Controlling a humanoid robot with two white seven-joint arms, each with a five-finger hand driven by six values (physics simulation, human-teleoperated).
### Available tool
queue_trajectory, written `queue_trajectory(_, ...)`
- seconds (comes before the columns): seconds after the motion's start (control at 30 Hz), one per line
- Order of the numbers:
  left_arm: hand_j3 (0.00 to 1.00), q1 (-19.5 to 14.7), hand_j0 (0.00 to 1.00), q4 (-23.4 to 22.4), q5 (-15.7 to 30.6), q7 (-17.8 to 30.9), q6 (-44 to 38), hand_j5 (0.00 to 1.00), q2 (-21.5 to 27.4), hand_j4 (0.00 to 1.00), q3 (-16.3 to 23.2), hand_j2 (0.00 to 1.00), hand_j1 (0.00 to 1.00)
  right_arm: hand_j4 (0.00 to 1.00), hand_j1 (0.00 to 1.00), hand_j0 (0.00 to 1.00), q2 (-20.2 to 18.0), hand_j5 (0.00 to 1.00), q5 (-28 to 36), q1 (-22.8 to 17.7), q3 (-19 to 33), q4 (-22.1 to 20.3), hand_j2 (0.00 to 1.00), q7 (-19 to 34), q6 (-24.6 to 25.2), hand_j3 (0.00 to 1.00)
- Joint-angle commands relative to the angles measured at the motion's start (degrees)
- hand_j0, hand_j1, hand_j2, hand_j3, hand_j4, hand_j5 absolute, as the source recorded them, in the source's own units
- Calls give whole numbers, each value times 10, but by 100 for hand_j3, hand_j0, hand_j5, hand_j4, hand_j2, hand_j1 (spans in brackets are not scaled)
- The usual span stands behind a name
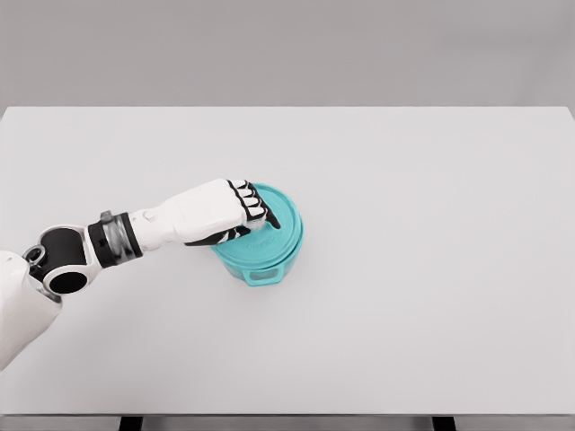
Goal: Cover the pot with left arm
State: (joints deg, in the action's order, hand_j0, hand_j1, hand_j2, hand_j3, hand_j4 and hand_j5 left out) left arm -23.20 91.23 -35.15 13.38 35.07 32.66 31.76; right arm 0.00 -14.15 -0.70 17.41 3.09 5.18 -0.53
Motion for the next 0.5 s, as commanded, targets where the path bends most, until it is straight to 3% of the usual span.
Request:
queue_trajectory(0.0,67,0,67,0,4,0,-1,67,0,67,0,67,67,100,100,100,0,100,0,0,0,1,100,0,0,100)
queue_trajectory(0.27,64,0,64,0,5,-1,-1,64,0,64,-2,64,64,100,100,100,0,100,0,0,0,1,100,0,0,100)
queue_trajectory(0.47,69,0,69,0,5,0,-1,69,0,69,-2,69,69,100,100,100,0,100,0,0,0,1,100,0,0,100)
